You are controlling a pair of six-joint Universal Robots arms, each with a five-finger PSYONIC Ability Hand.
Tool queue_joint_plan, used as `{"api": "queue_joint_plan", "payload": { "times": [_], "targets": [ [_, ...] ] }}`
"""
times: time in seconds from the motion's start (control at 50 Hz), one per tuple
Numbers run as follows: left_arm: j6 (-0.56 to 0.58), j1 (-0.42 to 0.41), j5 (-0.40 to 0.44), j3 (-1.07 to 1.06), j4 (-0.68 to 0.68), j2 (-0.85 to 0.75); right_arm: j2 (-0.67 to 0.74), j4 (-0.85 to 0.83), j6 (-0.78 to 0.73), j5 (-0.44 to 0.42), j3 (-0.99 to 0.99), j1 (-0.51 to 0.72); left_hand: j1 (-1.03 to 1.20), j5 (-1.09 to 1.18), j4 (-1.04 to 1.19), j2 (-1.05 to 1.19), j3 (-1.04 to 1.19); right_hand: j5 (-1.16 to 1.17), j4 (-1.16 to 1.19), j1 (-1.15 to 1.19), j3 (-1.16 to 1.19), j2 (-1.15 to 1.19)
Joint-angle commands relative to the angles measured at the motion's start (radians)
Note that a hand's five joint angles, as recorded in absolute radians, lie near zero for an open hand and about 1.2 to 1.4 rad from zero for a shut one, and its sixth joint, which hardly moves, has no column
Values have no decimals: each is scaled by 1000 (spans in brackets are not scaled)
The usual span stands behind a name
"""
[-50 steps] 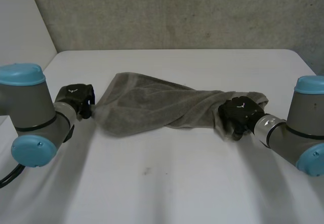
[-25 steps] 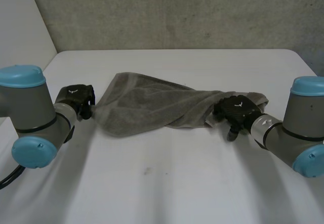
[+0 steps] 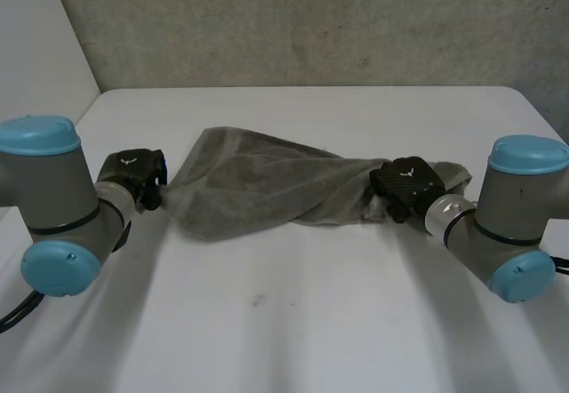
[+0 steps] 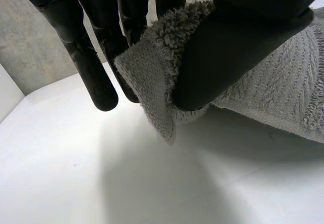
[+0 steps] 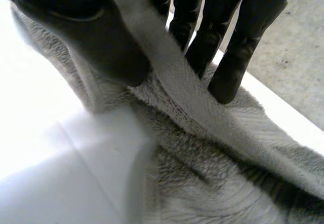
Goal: Fold the towel.
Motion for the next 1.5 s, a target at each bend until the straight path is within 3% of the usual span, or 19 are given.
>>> {"api": "queue_joint_plan", "payload": {
  "times": [0.02,0.16,0.2,0.28,0.32,0.36,0.44,0.6,0.68,0.82,0.86,1.0,1.08,1.16,1.26,1.4,1.5],
  "targets": [
    [3,3,0,2,-15,30,-160,-14,21,24,5,-12,200,194,177,178,180,168,178,157,179,168],
    [6,20,0,-27,-58,158,-392,55,64,23,-9,-71,200,194,177,178,180,168,178,157,179,168],
    [15,27,0,-44,-86,251,-470,169,64,4,-27,-150,200,194,177,178,180,168,178,157,179,168],
    [57,64,0,-67,-106,336,-521,350,63,-71,-64,-235,200,194,177,178,180,168,178,157,179,168],
    [154,105,2,-77,-129,447,-529,392,63,-108,-73,-256,200,194,177,178,180,168,178,157,179,168],
    [182,110,2,-72,-137,484,-580,449,61,-161,-98,-299,200,194,177,178,180,168,178,157,179,168],
    [225,116,23,-32,-164,594,-654,474,64,-192,-124,-341,200,194,177,178,180,168,178,157,179,168],
    [230,148,42,64,-256,613,-691,575,61,-209,-219,-374,200,194,177,178,180,168,178,157,179,168],
    [233,152,46,89,-315,570,-616,657,32,-209,-257,-387,200,194,177,178,180,168,178,157,179,168],
    [252,132,46,176,-357,293,-414,747,-114,-181,-329,-350,200,194,177,178,180,168,178,157,179,168],
    [252,125,45,216,-357,233,-311,754,-132,-142,-401,-289,200,194,177,178,180,168,178,157,179,168],
    [229,72,37,530,-353,-2,-118,711,-100,-31,-661,-163,200,194,177,178,180,168,178,157,179,168],
    [189,59,36,706,-348,-54,-24,569,30,4,-898,-152,200,194,177,178,180,168,178,157,179,168],
    [57,58,31,967,-298,-100,-13,454,123,16,-1013,-152,200,194,177,178,180,168,178,157,179,168],
    [-73,59,14,1089,-244,-102,-32,306,218,53,-1069,-150,200,194,177,178,180,168,178,157,179,168],
    [-109,59,7,1028,-252,-102,-73,328,244,35,-965,-152,200,194,177,178,180,168,178,157,179,168],
    [-107,67,13,848,-249,-102,-67,349,230,-22,-831,-158,200,194,177,178,180,168,178,157,179,168]
  ]
}}
